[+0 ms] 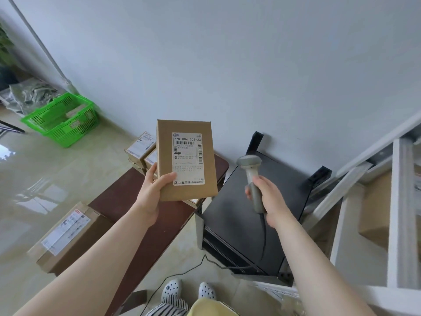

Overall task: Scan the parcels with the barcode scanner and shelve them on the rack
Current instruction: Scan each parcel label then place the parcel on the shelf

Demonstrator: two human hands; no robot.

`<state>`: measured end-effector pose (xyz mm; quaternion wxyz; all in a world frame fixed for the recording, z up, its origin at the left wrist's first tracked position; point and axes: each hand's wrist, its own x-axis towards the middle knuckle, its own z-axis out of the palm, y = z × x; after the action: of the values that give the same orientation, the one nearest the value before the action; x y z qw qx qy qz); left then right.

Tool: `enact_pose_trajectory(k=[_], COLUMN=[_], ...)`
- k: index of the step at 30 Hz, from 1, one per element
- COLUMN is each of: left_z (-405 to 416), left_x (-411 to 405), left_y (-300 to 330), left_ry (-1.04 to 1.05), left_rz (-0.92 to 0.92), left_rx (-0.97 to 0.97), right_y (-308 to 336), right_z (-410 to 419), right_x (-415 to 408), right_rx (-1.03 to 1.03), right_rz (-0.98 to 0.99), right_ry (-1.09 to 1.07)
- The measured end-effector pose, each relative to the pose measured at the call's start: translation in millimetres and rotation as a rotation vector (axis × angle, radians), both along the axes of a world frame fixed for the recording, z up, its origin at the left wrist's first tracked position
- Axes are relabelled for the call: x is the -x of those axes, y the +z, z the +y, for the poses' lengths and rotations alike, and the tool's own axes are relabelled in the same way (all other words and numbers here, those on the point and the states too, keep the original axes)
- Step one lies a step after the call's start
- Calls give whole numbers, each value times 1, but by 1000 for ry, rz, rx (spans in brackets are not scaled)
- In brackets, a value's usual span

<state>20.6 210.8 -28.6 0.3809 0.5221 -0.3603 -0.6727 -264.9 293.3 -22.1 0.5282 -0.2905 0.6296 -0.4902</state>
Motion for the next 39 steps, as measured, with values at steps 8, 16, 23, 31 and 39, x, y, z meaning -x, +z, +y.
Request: enact_pose_trajectory(k=[8,16,23,31,39], left_z=[-10,-11,-13,-16,-10], left_x=[-19,-38,-48,-46,-19], left_y=[8,12,11,8,-1], left_ry=[-133,-166,-161,-141,-31], left_rz=[-41,-69,-61,-65,-33], left_rx=[38,15,-19,-6,-21], right_y=[73,84,88,86,78], right_z=[-17,-40,-54,-54,-46], right_x=[5,-5,-11,-27,-91], right_rx=[118,9,-3,17,-18], right_rz=[39,107,90,20,-564], right_ry=[561,857,881,751,290])
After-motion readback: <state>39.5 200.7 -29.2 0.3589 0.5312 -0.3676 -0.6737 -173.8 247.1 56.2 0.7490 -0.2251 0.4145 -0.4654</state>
